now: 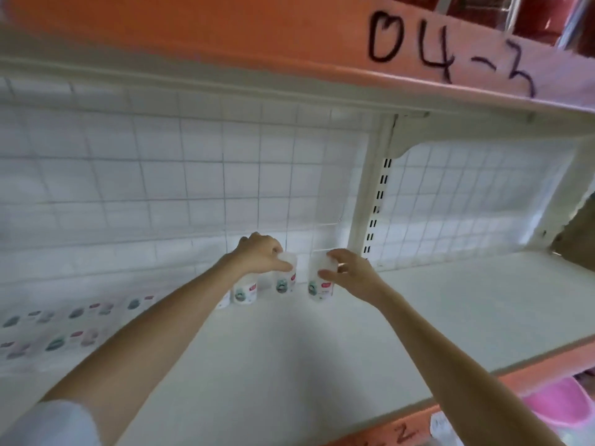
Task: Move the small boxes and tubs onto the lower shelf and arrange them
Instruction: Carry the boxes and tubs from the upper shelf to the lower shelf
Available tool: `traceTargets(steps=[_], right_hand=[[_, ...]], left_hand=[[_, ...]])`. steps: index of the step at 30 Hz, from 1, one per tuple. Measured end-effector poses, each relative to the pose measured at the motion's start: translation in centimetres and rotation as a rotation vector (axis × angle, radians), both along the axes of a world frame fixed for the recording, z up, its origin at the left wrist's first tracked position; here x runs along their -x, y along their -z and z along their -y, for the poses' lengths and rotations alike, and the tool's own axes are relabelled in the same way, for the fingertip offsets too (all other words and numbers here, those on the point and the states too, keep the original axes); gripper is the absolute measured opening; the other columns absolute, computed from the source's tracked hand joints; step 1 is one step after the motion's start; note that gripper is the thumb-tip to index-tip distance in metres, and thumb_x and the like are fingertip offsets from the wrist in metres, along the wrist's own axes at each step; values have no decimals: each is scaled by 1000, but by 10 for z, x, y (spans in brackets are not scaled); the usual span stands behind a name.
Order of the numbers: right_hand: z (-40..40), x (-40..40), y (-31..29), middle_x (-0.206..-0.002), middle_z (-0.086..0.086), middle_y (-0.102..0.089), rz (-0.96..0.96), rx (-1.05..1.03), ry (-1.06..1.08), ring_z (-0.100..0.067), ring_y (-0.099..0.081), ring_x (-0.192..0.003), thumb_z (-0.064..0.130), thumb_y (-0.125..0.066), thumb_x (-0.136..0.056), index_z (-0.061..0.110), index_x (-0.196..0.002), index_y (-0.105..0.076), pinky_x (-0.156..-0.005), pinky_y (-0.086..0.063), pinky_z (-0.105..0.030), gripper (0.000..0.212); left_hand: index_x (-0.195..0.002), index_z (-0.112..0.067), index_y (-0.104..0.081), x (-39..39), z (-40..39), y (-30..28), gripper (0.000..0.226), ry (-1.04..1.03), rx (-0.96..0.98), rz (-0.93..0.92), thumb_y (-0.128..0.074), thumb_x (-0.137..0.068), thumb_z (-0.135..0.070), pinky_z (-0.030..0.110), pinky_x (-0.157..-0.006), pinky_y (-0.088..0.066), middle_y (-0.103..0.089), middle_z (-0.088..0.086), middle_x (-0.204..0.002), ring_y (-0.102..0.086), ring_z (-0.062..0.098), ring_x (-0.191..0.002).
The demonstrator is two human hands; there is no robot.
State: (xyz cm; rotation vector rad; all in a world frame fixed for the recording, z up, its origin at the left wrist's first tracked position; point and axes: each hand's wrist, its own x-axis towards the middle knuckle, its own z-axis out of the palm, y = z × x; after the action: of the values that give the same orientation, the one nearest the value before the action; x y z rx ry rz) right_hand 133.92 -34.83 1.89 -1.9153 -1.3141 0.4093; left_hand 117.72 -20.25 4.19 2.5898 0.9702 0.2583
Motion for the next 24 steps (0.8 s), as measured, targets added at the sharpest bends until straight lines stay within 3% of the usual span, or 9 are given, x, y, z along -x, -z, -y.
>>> traceTargets(steps=[4, 7, 11, 17, 24], right_hand=[[-30, -22, 13, -119, -4, -58, 59, 50, -118, -19, -60, -98, 33, -69, -81, 12, -126, -49, -89, -48, -34, 53], [-46, -28, 21, -122, -4, -54, 69, 70, -158, -15, -54, -93, 33, -69, -81, 11, -128, -48, -81, -41, -23, 56], [-62, -33, 33, -125, -7, -53, 52, 73, -191, -21, -57, -100, 32, -70, -80, 10, -127, -49, -82, -42, -25, 57], [-72, -31, 37, -117, -4, -53, -23, 37, -217, -24, -57, -100, 27, -69, -81, 11, -129, -46, -84, -45, -30, 56], [-76, -24, 40, -108, -1, -54, -68, -18, -243, -25, -60, -92, 23, -71, -78, 16, -115, -50, -84, -51, -37, 43]], left_hand=[[-103, -20, -64, -7, -10, 11, 50, -72, -25, -95, -64, -72, -59, 33, -86, -29, -59, 1, -109, -36, 24, -113], [-119, -19, -58, -9, -7, 17, 57, -132, -51, -170, -61, -77, -56, 34, -92, -28, -56, 1, -117, -34, 24, -116], [-127, -18, -52, -11, -2, 17, 54, -186, -104, -173, -58, -83, -49, 34, -93, -24, -55, 1, -124, -34, 23, -118], [-130, -19, -49, -11, -1, 16, 56, -196, -155, -211, -60, -83, -47, 34, -94, -24, -55, 0, -124, -35, 22, -117], [-125, -21, -53, -10, -6, 16, 54, -176, -200, -253, -61, -79, -49, 33, -89, -23, -57, -3, -119, -36, 21, -113]])
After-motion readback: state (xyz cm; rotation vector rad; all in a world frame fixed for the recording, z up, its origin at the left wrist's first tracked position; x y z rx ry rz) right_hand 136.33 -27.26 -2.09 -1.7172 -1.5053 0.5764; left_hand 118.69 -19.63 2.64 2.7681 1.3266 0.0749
